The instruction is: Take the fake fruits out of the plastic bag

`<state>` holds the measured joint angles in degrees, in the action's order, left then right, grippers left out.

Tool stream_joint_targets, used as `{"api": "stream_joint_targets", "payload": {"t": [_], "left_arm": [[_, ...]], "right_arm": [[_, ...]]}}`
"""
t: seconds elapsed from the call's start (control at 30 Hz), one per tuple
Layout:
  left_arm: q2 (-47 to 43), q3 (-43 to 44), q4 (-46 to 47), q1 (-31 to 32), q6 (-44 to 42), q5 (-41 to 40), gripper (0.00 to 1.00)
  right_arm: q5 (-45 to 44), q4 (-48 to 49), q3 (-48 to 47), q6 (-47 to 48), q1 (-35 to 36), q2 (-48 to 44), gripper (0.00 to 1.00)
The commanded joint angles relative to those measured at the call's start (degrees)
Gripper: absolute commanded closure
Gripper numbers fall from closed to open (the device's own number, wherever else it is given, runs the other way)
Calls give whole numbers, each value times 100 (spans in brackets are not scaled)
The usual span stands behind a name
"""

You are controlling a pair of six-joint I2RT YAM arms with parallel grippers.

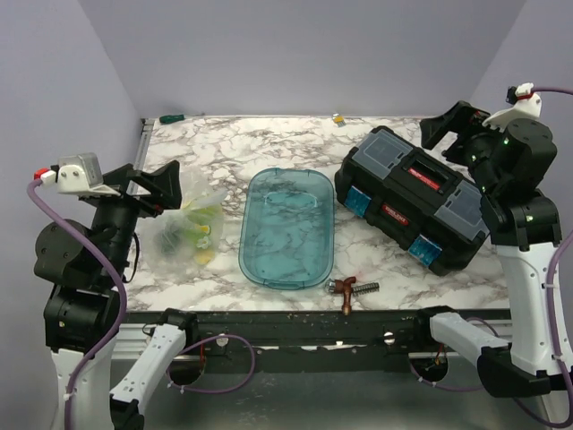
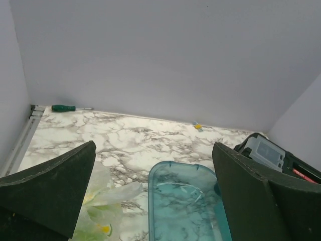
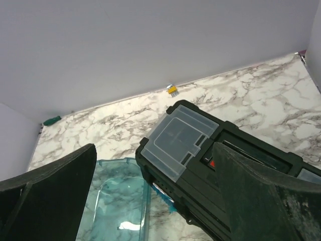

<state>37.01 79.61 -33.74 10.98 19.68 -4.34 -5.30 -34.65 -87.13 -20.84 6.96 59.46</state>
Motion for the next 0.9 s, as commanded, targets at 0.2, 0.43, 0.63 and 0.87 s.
{"api": "stream_joint_targets", "payload": {"t": [0.2, 0.43, 0.63, 0.87], "left_arm": [[214, -602, 313, -17, -264, 312, 1], [289, -1129, 490, 226, -287, -40, 1], [299, -1752, 816, 351, -331, -402, 1], [370, -2467, 1042, 356, -423, -1034, 1]], "right_arm": [[1196, 274, 307, -569, 25, 193, 0], [1525, 618, 835, -866, 93, 269, 0], [141, 656, 704, -1178, 2018, 1072, 0], [-1535, 566, 369, -1775, 3893, 2336, 0]]}}
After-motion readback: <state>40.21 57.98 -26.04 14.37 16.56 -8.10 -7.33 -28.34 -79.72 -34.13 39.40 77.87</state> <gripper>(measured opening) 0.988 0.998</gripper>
